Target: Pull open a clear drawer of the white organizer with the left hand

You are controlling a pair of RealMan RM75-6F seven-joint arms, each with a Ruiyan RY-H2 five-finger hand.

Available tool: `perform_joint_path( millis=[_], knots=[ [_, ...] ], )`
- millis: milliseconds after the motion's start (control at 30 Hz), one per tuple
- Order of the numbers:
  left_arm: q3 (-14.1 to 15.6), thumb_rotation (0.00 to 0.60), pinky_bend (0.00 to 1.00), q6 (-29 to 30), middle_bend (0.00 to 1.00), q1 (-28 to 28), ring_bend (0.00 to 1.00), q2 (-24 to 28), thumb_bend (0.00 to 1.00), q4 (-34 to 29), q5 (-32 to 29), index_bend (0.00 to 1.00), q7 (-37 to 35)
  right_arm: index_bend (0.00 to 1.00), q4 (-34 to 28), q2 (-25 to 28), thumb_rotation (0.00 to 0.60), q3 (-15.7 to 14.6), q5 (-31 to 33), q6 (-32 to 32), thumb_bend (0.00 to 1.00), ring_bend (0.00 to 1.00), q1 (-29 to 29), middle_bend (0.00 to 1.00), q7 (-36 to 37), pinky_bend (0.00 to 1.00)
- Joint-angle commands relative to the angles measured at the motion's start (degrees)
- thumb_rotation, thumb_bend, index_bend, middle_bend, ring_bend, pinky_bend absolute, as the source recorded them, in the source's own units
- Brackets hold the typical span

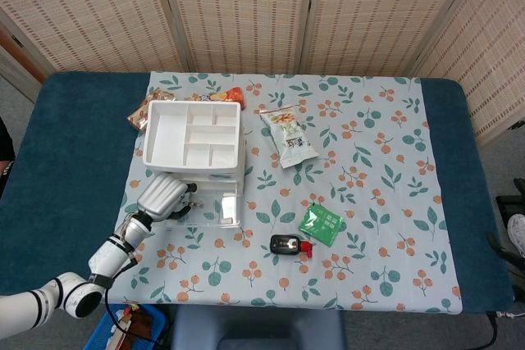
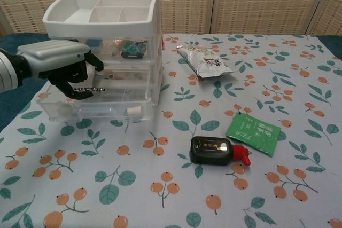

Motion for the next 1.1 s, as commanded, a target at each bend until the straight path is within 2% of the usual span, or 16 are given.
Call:
perform_joint_path(
  millis=[33,267,433,633,900,1100],
  knots=[
    [0.3,0.6,1.0,1.0,0.96,0.8,0.98,2.0,0.33,-2.2,0.6,0.61,-0.4,0.04,0.0,-0.1,0.6,0.0,-0.1,0.0,0.27,0.07,0.1,0.08,0.1,0.21],
    [1.3,0.6,1.0,4.7,0.96,3.4,0.98,6.3,0.33,-7.3,3.0,0.61,-1.0,0.04,0.2,-0.2,0.6,0.0,-0.4,-0.3,0.27,0.07,0.4,0.08,0.2,0.21],
    [3.2,0.6,1.0,6.9,0.96,5.2,0.98,9.6,0.33,-10.8,6.2,0.61,-0.8,0.04,0.1,-0.3,0.6,0.0,-0.6,-0.3,0.27,0.07,0.6,0.08,0.1,0.21],
    [5.4,0.6,1.0,8.1,0.96,6.8,0.98,12.1,0.33,-12.0,9.1,0.61,0.5,0.04,0.0,-0.3,0.6,-0.1,-0.7,-0.5,0.27,0.07,0.6,0.08,0.0,0.21],
    [6.5,0.6,1.0,9.5,0.96,9.4,0.98,13.8,0.33,-12.4,8.5,0.61,0.1,0.04,-0.4,0.0,0.6,-0.1,-0.9,-0.2,0.27,0.07,0.6,0.08,-0.2,0.21],
    [7.6,0.6,1.0,11.0,0.96,11.2,0.98,15.0,0.33,-13.6,10.3,0.61,-0.2,0.04,-0.8,0.0,0.6,-0.1,-1.2,-0.2,0.27,0.07,0.8,0.08,-0.6,0.21]
  ],
)
